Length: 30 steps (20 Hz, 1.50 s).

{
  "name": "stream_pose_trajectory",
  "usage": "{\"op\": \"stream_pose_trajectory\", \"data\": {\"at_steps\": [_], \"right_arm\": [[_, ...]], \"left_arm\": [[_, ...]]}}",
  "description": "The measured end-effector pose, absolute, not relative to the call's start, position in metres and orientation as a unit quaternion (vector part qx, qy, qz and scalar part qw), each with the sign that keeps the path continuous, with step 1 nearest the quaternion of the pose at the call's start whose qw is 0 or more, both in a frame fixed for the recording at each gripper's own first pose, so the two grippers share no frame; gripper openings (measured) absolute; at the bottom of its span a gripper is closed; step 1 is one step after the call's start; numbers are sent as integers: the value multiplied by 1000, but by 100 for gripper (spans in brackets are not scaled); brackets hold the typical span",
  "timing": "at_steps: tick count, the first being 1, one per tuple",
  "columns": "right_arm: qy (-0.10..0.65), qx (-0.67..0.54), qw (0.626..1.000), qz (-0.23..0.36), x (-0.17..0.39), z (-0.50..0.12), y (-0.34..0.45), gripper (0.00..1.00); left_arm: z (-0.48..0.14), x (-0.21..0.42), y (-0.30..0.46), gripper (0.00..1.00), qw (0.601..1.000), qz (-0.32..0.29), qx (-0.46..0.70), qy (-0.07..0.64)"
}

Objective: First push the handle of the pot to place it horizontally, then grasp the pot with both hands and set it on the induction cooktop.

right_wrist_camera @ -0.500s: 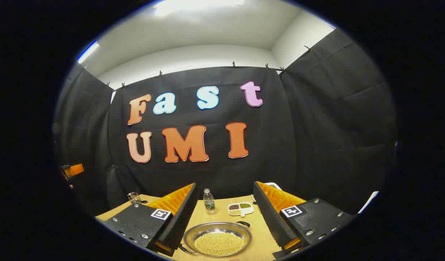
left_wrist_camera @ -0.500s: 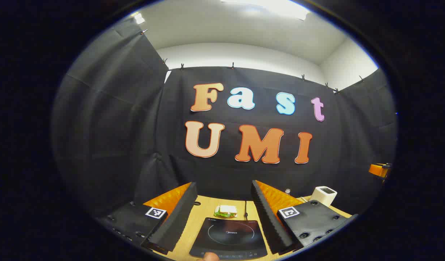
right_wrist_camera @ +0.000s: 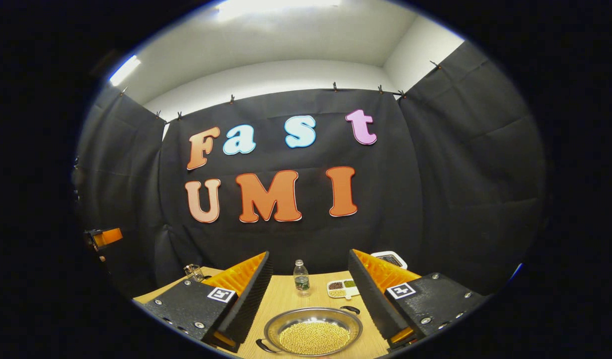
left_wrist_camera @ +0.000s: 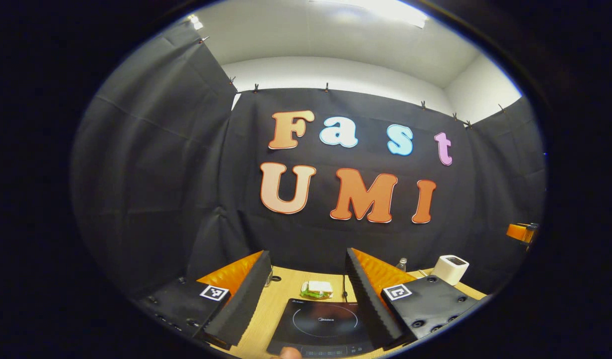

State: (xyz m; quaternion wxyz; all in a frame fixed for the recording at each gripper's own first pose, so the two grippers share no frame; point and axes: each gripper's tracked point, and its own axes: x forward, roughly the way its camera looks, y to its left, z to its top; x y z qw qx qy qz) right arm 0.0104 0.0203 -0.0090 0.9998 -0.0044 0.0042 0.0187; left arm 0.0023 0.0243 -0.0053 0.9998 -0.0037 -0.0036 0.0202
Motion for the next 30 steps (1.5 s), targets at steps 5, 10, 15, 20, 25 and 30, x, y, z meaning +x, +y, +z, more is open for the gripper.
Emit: {"op": "stream_pose_trajectory", "data": {"at_steps": [5, 10, 15, 20, 25, 30], "right_arm": [[6, -3, 1000, 24, 7, -12, 22, 95], [7, 5, 1000, 28, 2, -16, 24, 100], [21, -6, 999, 41, -1, -27, 32, 74], [34, -19, 998, 45, -1, -42, 33, 36], [79, -22, 995, 49, -2, -84, 31, 5], [133, -22, 989, 54, -7, -140, 31, 0]], "left_arm": [[-2, -7, 15, 97, 1000, 9, -5, 0], [-1, -18, 19, 97, 1000, 13, 7, -2], [3, -21, 24, 97, 1000, 18, 4, -7], [1, -22, 21, 97, 1000, 14, 7, -3], [1, -24, 22, 97, 1000, 17, 11, -5], [-2, -24, 25, 97, 1000, 18, 10, -3]]}}
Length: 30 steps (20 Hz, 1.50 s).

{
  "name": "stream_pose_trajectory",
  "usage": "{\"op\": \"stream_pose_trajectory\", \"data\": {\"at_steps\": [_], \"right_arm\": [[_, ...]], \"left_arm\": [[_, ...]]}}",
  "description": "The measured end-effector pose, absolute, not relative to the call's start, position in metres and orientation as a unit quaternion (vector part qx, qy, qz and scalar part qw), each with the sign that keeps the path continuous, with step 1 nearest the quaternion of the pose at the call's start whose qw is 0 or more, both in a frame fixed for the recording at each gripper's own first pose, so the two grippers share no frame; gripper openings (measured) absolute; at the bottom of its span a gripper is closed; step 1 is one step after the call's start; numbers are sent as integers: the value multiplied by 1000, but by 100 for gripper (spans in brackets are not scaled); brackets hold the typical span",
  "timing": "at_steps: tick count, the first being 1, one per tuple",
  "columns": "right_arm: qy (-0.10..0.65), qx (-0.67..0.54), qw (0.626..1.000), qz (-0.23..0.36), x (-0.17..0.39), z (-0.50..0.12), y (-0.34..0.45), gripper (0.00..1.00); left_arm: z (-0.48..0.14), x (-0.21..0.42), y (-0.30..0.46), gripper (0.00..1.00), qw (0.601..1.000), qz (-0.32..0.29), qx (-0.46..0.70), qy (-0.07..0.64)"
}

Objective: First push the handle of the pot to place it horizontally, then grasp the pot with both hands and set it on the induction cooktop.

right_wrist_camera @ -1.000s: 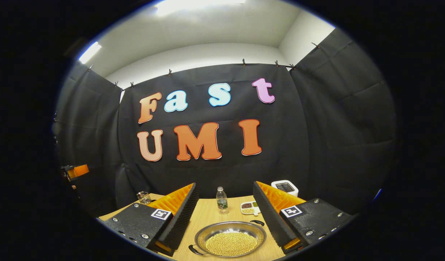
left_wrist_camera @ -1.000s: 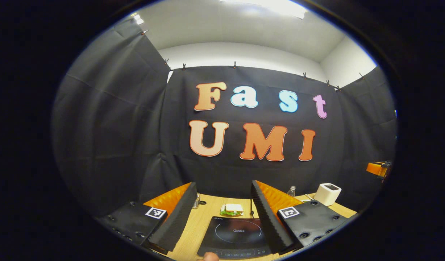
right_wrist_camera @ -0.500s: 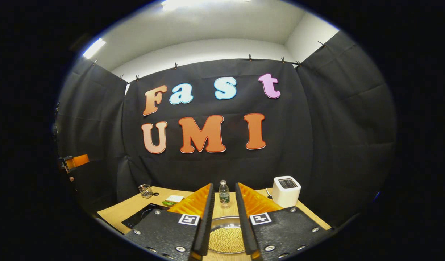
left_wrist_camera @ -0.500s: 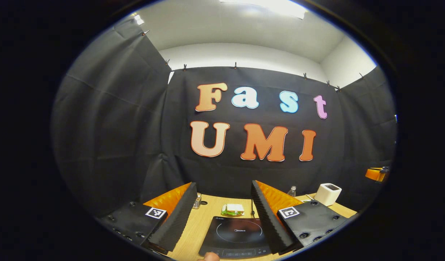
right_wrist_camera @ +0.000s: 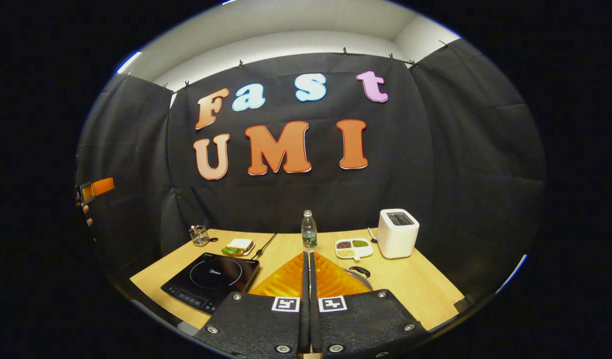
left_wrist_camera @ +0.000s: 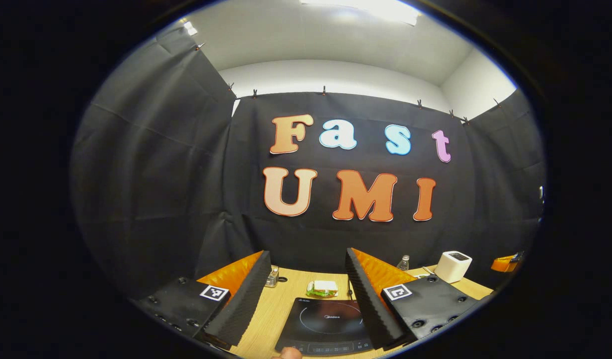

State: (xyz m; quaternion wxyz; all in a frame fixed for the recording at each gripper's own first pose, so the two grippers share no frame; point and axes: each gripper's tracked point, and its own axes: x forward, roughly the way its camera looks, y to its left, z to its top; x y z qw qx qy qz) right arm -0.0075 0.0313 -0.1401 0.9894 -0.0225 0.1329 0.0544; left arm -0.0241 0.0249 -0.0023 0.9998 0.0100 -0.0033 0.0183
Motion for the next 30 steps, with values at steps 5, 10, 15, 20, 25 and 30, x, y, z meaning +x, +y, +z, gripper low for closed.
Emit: {"op": "stream_pose_trajectory", "data": {"at_steps": [5, 10, 15, 20, 25, 30], "right_arm": [[189, -39, 979, 64, -26, -198, 36, 0], [250, -43, 964, 84, -50, -254, 48, 0], [300, -46, 947, 104, -71, -298, 58, 0], [335, -45, 934, 118, -83, -332, 68, 0], [367, -47, 919, 133, -86, -364, 81, 0], [383, -54, 911, 144, -81, -379, 93, 0]], "left_arm": [[-7, -26, 25, 97, 1000, 9, 5, -1], [-11, -27, 32, 97, 1000, 18, 11, -3], [-21, -29, 31, 97, 1000, 13, 7, 3], [-31, -27, 37, 98, 1000, 17, 10, 11], [-44, -26, 36, 97, 1000, 11, 8, 24], [-50, -21, 46, 97, 999, 14, -7, 28]]}}
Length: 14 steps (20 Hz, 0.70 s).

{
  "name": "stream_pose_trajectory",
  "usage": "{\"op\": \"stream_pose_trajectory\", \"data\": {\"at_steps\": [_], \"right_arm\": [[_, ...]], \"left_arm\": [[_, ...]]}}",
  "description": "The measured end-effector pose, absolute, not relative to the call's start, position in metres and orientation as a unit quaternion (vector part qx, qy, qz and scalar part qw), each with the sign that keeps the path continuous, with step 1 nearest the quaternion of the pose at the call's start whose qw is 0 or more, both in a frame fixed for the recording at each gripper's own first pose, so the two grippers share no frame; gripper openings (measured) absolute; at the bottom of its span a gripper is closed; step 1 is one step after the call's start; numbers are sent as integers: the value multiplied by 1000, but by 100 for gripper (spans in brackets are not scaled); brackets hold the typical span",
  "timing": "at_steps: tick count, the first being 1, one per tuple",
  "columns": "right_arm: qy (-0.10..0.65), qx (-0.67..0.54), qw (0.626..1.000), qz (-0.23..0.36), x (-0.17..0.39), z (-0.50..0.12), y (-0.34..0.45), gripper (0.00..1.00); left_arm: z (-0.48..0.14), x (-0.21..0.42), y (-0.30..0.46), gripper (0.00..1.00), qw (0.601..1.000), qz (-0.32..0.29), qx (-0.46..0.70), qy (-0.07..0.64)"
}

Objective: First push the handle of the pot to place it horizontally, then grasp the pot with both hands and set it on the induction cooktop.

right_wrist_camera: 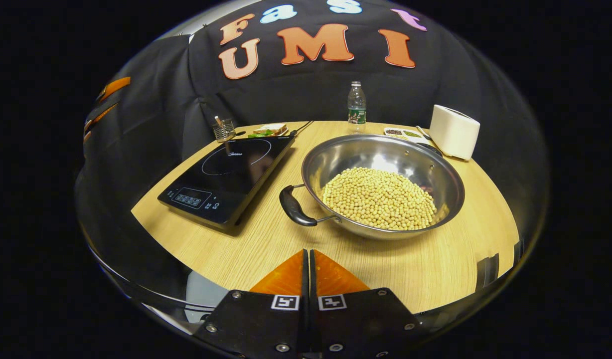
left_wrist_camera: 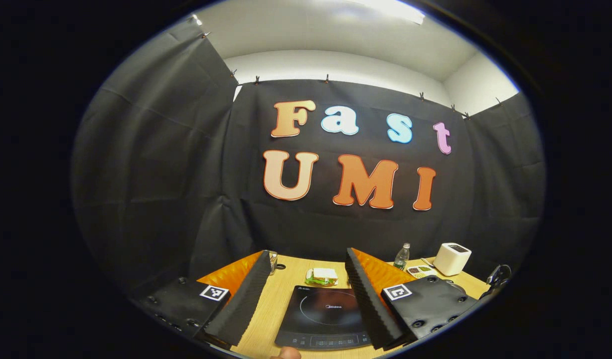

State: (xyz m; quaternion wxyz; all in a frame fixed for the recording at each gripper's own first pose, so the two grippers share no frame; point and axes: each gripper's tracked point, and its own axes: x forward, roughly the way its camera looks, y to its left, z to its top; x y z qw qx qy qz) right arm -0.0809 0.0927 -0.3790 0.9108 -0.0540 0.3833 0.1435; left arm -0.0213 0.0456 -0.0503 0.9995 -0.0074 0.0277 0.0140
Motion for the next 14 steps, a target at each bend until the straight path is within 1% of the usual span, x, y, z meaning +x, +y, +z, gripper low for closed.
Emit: {"op": "stream_pose_trajectory", "data": {"at_steps": [6, 14], "right_arm": [[396, -51, 905, 145, -64, -393, 108, 0], [400, -58, 902, 152, -53, -395, 122, 0]], "left_arm": [[-61, -16, 57, 96, 999, 17, -3, 39], [-59, -11, 67, 97, 999, 22, -1, 35]]}}
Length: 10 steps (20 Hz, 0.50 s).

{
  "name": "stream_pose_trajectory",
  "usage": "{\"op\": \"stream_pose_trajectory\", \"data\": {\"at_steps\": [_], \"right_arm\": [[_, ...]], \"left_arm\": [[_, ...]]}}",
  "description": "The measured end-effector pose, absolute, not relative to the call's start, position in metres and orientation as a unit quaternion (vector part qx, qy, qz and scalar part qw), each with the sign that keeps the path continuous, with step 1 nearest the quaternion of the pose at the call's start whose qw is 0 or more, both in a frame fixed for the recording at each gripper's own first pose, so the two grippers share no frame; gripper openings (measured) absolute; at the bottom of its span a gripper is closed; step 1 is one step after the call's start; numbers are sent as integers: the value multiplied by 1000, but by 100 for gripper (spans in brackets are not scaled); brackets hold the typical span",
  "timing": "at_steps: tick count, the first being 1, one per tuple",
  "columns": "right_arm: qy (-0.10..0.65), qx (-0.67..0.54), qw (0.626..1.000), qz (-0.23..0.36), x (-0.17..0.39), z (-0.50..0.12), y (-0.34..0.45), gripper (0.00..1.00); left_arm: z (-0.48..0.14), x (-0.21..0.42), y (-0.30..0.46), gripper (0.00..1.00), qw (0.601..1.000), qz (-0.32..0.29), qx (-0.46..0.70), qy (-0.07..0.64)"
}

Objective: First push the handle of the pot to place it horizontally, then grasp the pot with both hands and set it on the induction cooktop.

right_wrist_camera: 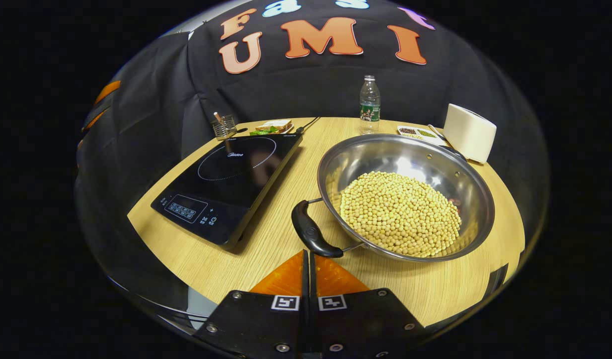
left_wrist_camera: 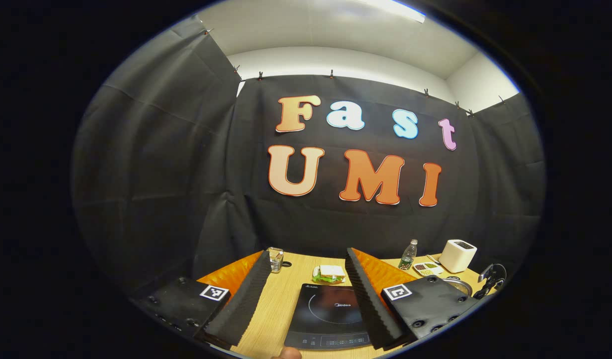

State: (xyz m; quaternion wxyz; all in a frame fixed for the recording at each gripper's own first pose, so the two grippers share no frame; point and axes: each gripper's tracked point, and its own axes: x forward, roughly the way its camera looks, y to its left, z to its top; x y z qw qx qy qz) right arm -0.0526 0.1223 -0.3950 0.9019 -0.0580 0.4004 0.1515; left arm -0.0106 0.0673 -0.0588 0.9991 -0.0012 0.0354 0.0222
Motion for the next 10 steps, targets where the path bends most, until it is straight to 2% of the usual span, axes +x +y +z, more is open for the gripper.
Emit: {"op": "stream_pose_trajectory", "data": {"at_steps": [10], "right_arm": [[410, -33, 898, 155, -41, -395, 138, 0]], "left_arm": [[-61, -6, 83, 97, 999, 29, 2, 39]]}}
